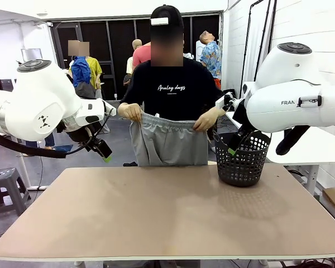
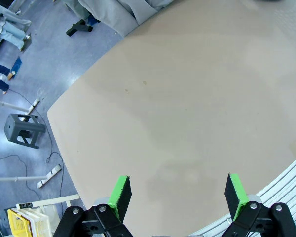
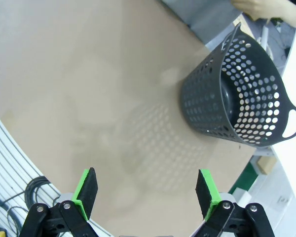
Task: Fold the training pants.
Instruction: Grab both ends of the Training pants handed by a person.
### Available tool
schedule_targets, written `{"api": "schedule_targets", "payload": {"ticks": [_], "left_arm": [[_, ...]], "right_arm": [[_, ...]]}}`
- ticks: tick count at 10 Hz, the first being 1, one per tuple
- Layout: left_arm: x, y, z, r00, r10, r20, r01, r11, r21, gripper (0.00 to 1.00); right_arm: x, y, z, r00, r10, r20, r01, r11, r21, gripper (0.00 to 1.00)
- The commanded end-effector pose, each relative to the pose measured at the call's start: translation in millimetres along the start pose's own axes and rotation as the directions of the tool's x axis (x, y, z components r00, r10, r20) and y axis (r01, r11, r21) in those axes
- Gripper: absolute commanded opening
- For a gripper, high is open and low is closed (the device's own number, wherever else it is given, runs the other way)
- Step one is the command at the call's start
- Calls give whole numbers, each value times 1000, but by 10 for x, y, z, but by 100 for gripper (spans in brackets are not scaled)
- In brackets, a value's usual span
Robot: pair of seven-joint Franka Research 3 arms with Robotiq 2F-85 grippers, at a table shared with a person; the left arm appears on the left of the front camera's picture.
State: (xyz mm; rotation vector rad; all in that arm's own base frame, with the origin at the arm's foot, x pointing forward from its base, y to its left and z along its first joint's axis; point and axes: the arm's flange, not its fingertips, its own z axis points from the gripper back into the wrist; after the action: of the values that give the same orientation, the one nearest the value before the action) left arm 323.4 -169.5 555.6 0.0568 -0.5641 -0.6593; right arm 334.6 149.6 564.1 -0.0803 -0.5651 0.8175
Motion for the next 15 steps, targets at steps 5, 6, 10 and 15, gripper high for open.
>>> {"api": "schedule_targets", "payload": {"ticks": [5, 6, 10, 15], "left_arm": [[-12, -3, -19, 1000, -2, 7, 2, 1000, 5, 100], [-12, -3, -19, 1000, -2, 7, 2, 1000, 5, 100], [-12, -3, -19, 1000, -2, 7, 2, 1000, 5, 100], [-12, -3, -19, 1000, -2, 7, 2, 1000, 5, 100]], "right_arm": [[4, -3, -3, 1000, 0, 3, 0, 1000, -2, 100], [4, -3, -3, 1000, 0, 3, 0, 1000, -2, 100], [4, -3, -3, 1000, 0, 3, 0, 1000, -2, 100], [4, -3, -3, 1000, 0, 3, 0, 1000, -2, 100]]}}
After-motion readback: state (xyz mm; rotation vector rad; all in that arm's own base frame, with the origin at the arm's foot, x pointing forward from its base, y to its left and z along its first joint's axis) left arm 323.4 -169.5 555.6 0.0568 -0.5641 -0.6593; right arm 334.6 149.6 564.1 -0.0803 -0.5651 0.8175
